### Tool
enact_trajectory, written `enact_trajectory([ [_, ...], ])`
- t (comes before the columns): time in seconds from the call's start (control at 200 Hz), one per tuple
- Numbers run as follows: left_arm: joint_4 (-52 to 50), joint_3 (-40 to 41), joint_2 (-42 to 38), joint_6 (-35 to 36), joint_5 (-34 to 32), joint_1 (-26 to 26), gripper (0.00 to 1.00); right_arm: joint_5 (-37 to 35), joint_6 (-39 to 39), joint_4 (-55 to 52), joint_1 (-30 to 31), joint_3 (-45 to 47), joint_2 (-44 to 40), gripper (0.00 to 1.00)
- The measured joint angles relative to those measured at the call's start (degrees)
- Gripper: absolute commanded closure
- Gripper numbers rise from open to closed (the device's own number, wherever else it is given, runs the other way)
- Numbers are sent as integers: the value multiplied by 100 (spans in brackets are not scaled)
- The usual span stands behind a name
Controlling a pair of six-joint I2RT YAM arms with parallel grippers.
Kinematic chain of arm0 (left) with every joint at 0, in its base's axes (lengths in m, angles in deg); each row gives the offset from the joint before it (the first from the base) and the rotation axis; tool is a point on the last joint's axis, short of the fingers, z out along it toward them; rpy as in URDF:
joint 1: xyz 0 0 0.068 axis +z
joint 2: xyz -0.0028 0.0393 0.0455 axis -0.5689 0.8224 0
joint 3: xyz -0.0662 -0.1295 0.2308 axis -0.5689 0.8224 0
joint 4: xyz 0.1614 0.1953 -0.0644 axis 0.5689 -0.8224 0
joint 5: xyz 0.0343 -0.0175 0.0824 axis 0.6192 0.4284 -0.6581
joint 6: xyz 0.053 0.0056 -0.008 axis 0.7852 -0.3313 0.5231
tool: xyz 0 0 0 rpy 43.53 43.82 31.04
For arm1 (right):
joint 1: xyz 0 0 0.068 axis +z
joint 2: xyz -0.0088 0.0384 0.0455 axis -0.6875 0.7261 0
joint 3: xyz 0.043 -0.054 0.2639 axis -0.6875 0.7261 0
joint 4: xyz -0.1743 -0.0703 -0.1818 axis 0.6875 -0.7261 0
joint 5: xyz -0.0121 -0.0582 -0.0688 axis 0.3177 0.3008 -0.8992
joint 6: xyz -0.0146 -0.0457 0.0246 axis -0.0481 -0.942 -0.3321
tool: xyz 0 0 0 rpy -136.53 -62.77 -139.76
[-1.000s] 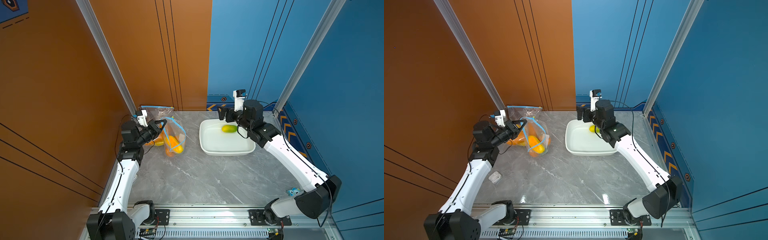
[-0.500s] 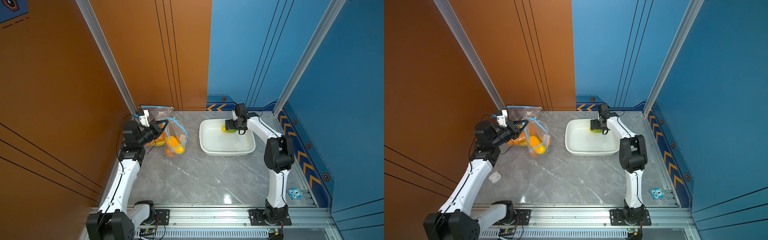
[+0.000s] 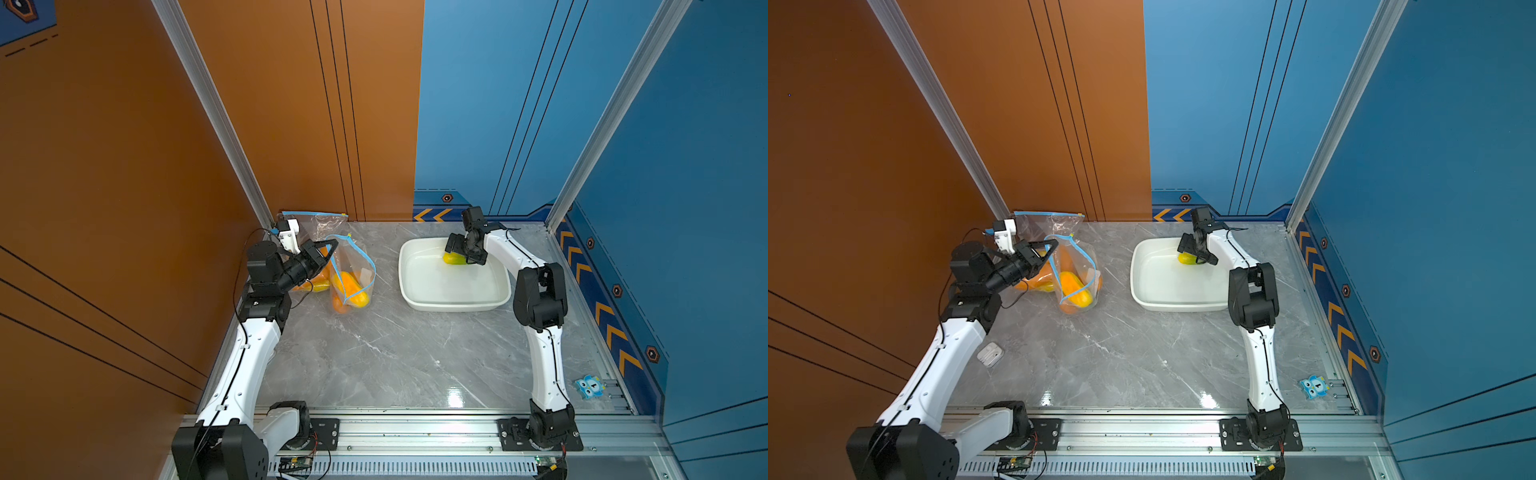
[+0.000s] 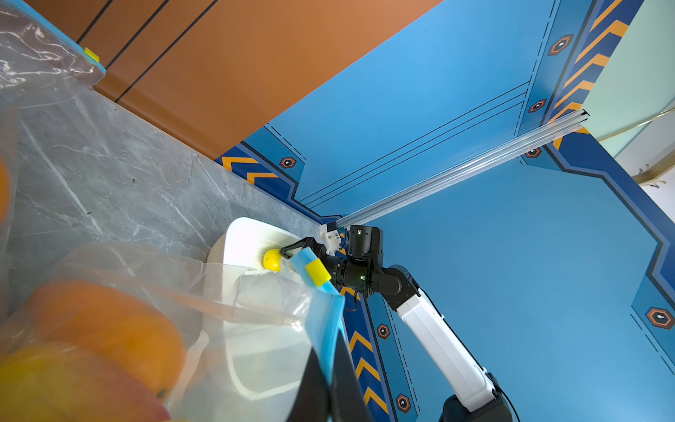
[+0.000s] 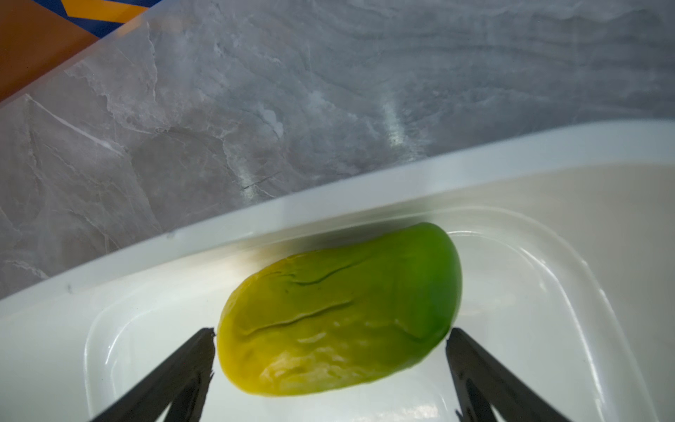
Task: Place the mango in a zip-top bag and seal the zipper
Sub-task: Pick up the mango from the basket.
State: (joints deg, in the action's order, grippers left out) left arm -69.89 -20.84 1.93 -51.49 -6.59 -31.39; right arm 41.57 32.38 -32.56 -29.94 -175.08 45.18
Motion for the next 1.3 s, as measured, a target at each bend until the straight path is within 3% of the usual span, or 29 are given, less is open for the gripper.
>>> enact_trajectory([
  [0.12,0,0,2,2,0,0,100,44,354,120,13,-146,219,0],
  [0.345,0,0,24,24,0,0,100,33,426,136,192,-426,542,11],
  [0.525,0,0,24,42,-2,0,100,17,-22,-111,503,-922,789,0],
  [0.776,0,0,24,42,-42,0,100,9,-216,-352,756,-929,785,3],
  [0.991,0,0,22,42,-42,0,100,-138,-232,-459,809,-879,780,18],
  [1.181,0,0,20,42,-42,-11,100,-273,-328,-531,855,-879,780,53],
  [1.301,0,0,17,42,-42,-31,100,-227,-402,-549,894,-879,767,67],
])
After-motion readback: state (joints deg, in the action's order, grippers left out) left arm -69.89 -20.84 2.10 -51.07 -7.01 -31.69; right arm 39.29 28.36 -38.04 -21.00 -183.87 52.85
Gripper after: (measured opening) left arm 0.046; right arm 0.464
